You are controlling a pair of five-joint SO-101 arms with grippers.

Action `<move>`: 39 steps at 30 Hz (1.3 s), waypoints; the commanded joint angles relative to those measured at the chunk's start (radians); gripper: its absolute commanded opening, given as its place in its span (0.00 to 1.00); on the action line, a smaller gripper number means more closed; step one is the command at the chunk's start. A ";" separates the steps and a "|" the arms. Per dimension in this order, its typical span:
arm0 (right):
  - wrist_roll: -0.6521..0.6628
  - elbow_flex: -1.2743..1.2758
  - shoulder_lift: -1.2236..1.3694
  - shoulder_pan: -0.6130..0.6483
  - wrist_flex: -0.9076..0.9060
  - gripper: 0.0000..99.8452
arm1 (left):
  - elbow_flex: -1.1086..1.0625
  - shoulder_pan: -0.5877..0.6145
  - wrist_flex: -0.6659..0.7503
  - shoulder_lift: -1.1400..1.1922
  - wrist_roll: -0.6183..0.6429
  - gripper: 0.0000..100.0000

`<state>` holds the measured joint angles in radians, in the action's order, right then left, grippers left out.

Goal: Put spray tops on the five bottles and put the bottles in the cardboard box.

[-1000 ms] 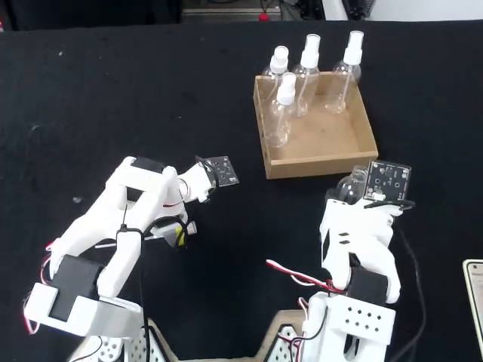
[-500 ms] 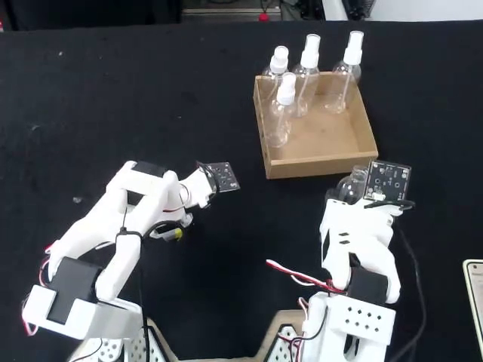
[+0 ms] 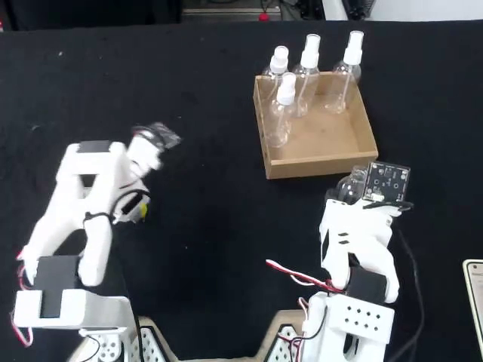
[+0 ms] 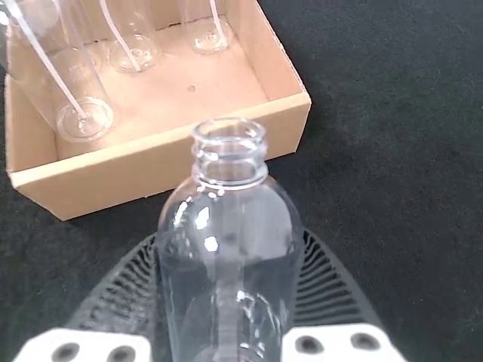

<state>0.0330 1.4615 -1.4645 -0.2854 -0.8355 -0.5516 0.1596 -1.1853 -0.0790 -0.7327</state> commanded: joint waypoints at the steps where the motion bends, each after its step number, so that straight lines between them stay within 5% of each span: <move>1: 0.000 -0.004 -0.021 -0.018 0.043 0.06 | 0.042 0.021 -0.005 -0.006 0.029 0.22; 6: 0.000 -0.004 -0.021 -0.018 0.041 0.06 | 0.054 0.019 -0.002 -0.006 0.017 0.21; 18: 0.000 -0.004 -0.021 -0.018 0.041 0.06 | 0.059 0.018 -0.012 0.153 -0.278 0.21; 31: 0.000 -0.004 -0.021 -0.018 0.043 0.06 | 0.110 0.008 0.009 0.198 -0.276 0.20; 39: 0.000 -0.004 -0.021 -0.018 0.044 0.06 | 0.107 0.007 0.011 0.207 -0.135 0.12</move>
<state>0.0330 1.4645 -1.4645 -0.2854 -0.8247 -0.4872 0.1765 -1.1960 0.1250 -0.9030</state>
